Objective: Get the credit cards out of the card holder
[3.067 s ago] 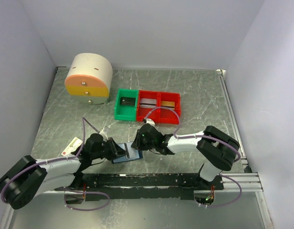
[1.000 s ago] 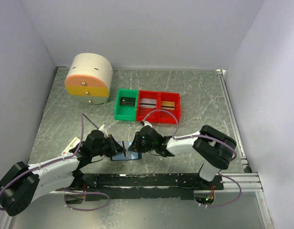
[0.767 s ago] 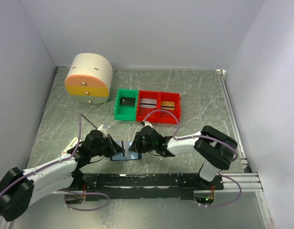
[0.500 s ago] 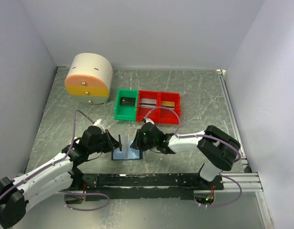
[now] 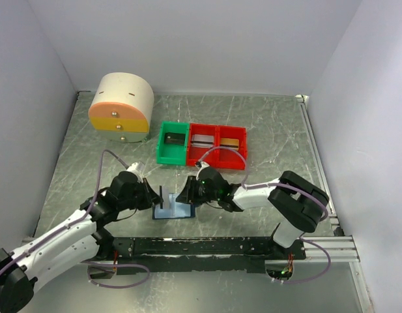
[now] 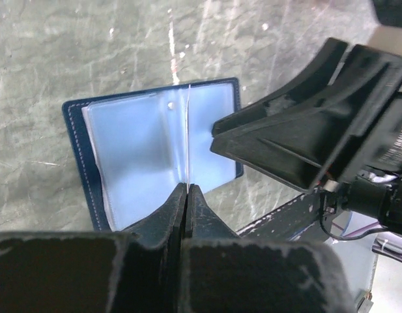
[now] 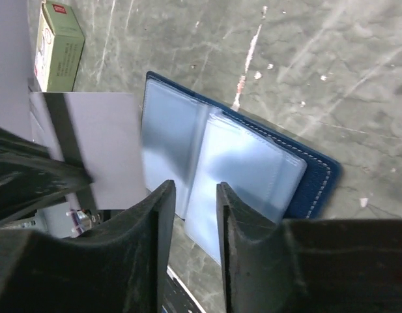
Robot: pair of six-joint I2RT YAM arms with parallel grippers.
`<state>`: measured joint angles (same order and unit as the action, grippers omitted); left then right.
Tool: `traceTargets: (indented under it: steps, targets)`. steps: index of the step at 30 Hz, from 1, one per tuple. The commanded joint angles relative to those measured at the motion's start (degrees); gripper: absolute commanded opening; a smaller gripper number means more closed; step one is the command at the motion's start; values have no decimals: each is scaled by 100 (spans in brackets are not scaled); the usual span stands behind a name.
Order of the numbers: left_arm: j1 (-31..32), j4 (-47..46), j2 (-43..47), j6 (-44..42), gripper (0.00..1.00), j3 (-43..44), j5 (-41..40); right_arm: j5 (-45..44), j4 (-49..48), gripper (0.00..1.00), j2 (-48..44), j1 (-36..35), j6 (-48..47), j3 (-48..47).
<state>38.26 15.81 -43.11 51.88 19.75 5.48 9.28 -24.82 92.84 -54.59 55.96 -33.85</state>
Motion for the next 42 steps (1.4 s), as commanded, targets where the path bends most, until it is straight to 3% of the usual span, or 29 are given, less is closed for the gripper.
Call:
traceTargets:
  steps: [1,7,10,15,19,31,37,42]
  targets:
    - [-36,296,411,-243,7,428,-83,201,-650,36,-396,278,-25,93]
    - [-29,99,1338,36,7,635,37,709,-934,53,-1509,1144,-304,260]
    - [-34,-314,1658,201,7,693,248,1014,-1318,60,-2024,1225,-438,461]
    - [-29,-991,1606,296,7,827,869,1773,-2948,66,-2676,1217,-36,1404]
    - [-29,-1850,1457,430,7,619,1472,1904,-1945,67,-3315,1220,-643,1256]
    - [-29,-3987,938,666,7,-30,2407,2458,-929,68,-3793,1222,-1096,929]
    - [-29,-3653,1032,157,7,68,2482,2363,-1170,68,-3715,1218,-792,965]
    - [-29,-3910,1281,264,7,-198,2441,2452,-1362,64,-3561,1221,-625,925]
